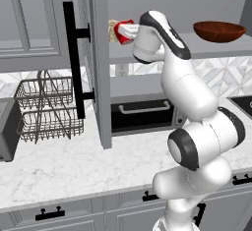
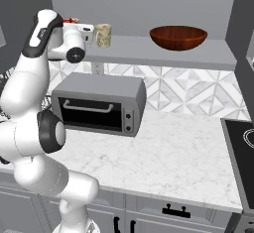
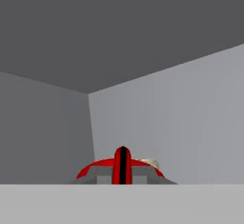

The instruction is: Gather all objects into one cabinet and sort the glasses and bowls to opposite sides.

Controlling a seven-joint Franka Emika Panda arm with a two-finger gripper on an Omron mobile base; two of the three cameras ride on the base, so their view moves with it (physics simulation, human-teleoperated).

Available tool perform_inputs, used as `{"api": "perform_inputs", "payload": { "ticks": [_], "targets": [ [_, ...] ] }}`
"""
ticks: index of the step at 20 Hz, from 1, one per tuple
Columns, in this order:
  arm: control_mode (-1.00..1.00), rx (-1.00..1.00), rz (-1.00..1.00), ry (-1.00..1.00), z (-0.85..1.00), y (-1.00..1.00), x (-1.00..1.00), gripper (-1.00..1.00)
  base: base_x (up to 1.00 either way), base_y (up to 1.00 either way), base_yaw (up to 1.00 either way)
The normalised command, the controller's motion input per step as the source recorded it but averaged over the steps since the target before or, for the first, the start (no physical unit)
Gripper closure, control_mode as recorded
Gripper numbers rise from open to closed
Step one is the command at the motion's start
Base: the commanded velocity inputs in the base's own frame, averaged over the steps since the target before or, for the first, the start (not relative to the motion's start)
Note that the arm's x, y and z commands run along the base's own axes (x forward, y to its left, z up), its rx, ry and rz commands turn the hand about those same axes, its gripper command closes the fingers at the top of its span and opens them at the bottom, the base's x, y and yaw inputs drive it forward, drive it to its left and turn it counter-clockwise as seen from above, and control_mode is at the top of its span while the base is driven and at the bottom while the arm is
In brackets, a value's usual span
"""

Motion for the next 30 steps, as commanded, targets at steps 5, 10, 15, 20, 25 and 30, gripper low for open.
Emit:
{"api": "perform_inputs", "payload": {
  "ticks": [5,10,15,20,25,30],
  "targets": [
    [-1.00,0.00,0.00,0.00,-0.28,0.16,0.05,1.00,0.00,0.00,0.00],
    [-1.00,0.00,0.00,-0.02,-0.41,0.04,0.12,1.00,0.00,0.00,0.00],
    [-1.00,0.00,0.02,-0.03,-0.41,0.00,0.02,1.00,0.00,0.00,0.00],
    [-1.00,-0.01,0.01,0.01,-0.27,0.00,-0.05,1.00,0.00,0.00,0.00],
    [-1.00,-0.06,0.00,0.02,-0.18,0.00,-0.19,1.00,0.00,0.00,0.00],
    [-1.00,-0.06,0.02,0.02,-0.17,-0.02,-0.36,1.00,0.00,0.00,0.00]
  ]
}}
